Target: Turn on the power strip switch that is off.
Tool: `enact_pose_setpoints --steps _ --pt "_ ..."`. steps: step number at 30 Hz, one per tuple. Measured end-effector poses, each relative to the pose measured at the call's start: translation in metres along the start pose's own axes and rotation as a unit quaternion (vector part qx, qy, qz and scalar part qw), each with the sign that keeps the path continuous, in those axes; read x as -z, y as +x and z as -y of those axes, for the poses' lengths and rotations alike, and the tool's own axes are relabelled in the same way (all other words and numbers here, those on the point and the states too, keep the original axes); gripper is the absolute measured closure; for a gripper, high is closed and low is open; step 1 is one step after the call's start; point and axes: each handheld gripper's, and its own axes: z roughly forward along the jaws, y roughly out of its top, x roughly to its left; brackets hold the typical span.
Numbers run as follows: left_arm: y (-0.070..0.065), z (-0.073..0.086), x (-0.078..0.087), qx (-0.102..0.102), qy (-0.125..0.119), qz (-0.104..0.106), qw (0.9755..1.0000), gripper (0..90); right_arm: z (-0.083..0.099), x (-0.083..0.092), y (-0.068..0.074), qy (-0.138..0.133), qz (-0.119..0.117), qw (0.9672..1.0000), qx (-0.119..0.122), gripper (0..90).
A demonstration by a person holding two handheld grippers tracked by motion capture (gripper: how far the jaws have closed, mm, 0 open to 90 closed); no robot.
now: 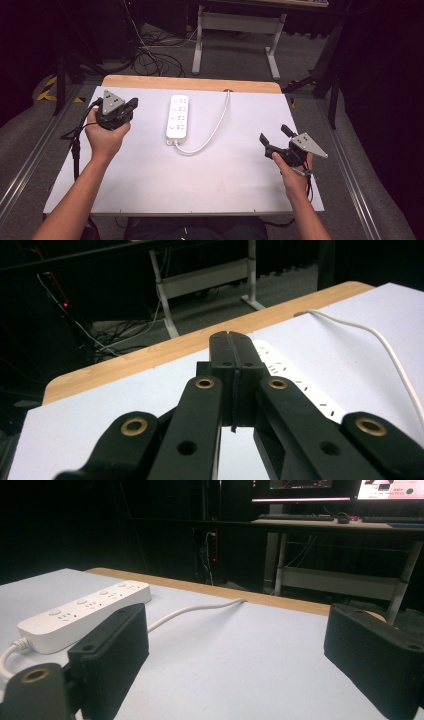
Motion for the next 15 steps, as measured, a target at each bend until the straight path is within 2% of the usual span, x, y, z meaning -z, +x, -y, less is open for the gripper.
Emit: enact_pose_setpoints --steps 9,12,15 --pt "-0.003 -0.001 -0.019 -0.006 0.033 0.018 0.9993 90.0 -0.001 0.0 0.0 0.001 -0.001 1.0 -0.001 11.5" --pt "-0.003 -0.001 -0.023 -0.012 0.043 0.015 0.9989 90.0 0.0 -0.002 0.001 0.002 -0.002 1.0 0.003 11.6" --pt "-0.003 -0.001 -0.027 -0.008 0.048 0.014 0.9987 90.0 0.0 -0.004 0.003 0.004 -0.005 1.0 0.002 11.6"
